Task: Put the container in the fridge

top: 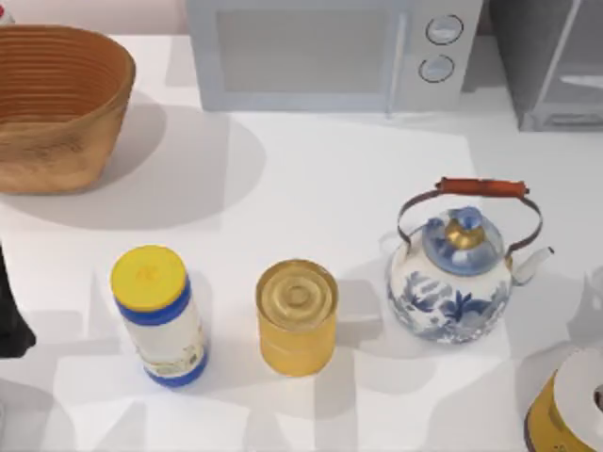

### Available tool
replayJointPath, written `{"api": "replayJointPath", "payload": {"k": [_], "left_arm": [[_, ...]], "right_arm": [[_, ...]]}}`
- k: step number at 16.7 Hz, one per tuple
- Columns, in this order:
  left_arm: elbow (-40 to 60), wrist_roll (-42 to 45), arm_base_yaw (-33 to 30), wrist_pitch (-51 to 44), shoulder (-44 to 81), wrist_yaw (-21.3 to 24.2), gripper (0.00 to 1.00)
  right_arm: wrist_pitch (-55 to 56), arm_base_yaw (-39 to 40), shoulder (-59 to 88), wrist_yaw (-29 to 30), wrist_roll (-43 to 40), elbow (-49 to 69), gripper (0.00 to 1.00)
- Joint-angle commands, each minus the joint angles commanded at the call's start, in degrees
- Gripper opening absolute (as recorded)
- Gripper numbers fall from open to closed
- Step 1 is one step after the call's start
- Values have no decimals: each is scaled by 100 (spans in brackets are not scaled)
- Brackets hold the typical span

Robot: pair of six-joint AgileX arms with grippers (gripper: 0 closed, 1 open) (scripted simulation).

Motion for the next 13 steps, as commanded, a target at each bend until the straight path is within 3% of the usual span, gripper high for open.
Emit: {"api": "replayJointPath", "payload": {"k": [8, 13], "left_arm": [[0, 0, 0, 0, 0, 0, 100], [0, 0, 0, 0, 0, 0, 100]], "right_arm": [[98, -60, -18, 85, 97, 0, 1], [1051, -543, 1182, 122, 99, 701, 1]]}}
